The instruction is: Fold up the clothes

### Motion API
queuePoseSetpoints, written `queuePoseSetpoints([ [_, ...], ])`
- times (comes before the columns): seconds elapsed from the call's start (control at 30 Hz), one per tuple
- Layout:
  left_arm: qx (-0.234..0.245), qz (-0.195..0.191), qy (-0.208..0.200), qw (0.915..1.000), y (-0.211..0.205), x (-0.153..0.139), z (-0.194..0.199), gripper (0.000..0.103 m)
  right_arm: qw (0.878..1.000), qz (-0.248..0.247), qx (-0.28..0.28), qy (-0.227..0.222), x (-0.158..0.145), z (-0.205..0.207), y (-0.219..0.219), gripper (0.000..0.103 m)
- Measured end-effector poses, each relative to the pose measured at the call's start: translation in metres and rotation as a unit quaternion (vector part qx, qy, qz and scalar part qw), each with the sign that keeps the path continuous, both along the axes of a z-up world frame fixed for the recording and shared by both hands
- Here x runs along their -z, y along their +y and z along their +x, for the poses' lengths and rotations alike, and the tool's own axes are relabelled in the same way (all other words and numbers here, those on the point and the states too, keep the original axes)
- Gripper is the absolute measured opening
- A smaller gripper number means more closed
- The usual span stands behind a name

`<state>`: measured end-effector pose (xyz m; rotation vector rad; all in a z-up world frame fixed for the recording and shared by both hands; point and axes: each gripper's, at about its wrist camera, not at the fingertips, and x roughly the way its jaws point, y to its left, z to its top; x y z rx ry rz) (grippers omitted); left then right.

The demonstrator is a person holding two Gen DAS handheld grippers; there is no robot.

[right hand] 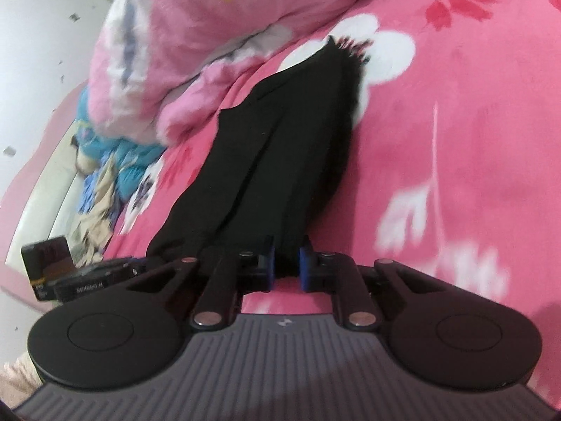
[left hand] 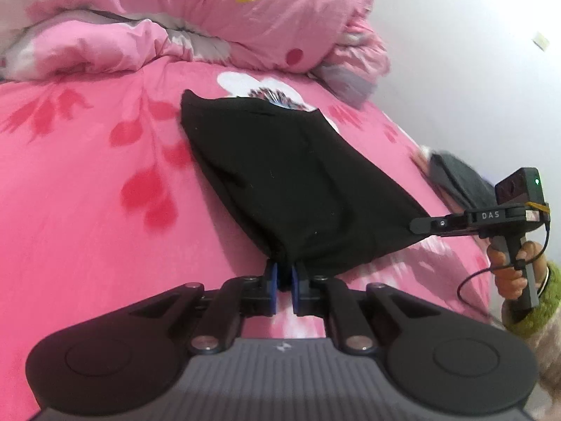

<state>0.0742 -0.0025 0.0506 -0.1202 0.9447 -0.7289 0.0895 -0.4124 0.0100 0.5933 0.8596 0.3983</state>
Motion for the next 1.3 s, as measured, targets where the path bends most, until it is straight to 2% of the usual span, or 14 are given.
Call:
queuePoseSetpoints([
  [0.03,0.001,0.004,0.003,1.0000,0.009,-0.003,-0.019,0.001,1.000,0.005,-0.004,0.001,-0.001,-0.019,0.005,0.011],
  [0.17,-0.011,0.019,0.041,0.9989,0.046,0.005,-0.089,0.000,1.000,0.023,-0.011,0.013,0.005,-0.100,0.028,0.011],
  [0.3,-0.036,0.023,0.071,0.9966,0.069,0.027,-0.115,0.001,0.997,0.058,-0.005,0.043,0.028,-0.159,0.043,0.001],
  [0.37,-0.047,0.004,0.065,0.9968,0.074,0.024,-0.112,0.007,0.998,0.045,0.016,0.051,0.039,-0.175,0.046,0.000],
  [0.43,-0.053,0.011,0.038,0.9978,0.071,0.014,-0.103,0.025,0.997,0.053,0.037,0.046,0.039,-0.181,0.042,0.002],
  [0.47,-0.054,0.016,0.022,0.9982,0.068,0.009,-0.098,0.028,0.997,0.054,0.045,0.043,0.035,-0.182,0.040,0.004],
  [0.53,-0.052,0.025,0.002,0.9984,0.057,-0.001,-0.081,0.033,0.998,0.017,0.058,0.015,0.018,-0.183,0.039,0.008],
  [0.6,-0.046,0.030,-0.020,0.9983,0.037,-0.009,-0.058,0.041,0.996,-0.049,0.069,-0.026,-0.002,-0.177,0.041,0.019],
  [0.63,-0.043,0.033,-0.033,0.9980,0.026,-0.013,-0.046,0.048,0.993,-0.078,0.074,-0.045,-0.010,-0.173,0.041,0.030],
  [0.7,-0.034,0.044,-0.062,0.9965,0.000,-0.018,-0.022,0.055,0.985,-0.131,0.080,-0.083,-0.024,-0.163,0.043,0.035],
  [0.8,-0.028,0.065,-0.087,0.9937,-0.037,-0.012,0.021,0.055,0.970,-0.192,0.068,-0.129,-0.036,-0.129,0.049,0.045],
  [1.03,-0.048,0.104,-0.096,0.9888,-0.079,0.023,0.090,0.054,0.954,-0.254,0.030,-0.155,-0.026,-0.035,0.062,0.044],
  [1.23,-0.051,0.092,-0.100,0.9895,-0.068,0.049,0.094,0.056,0.936,-0.269,-0.144,-0.173,-0.005,-0.020,0.108,0.024],
  [1.3,-0.049,0.086,-0.100,0.9900,-0.066,0.051,0.096,0.056,0.928,-0.287,-0.174,-0.164,0.004,-0.018,0.106,0.019],
])
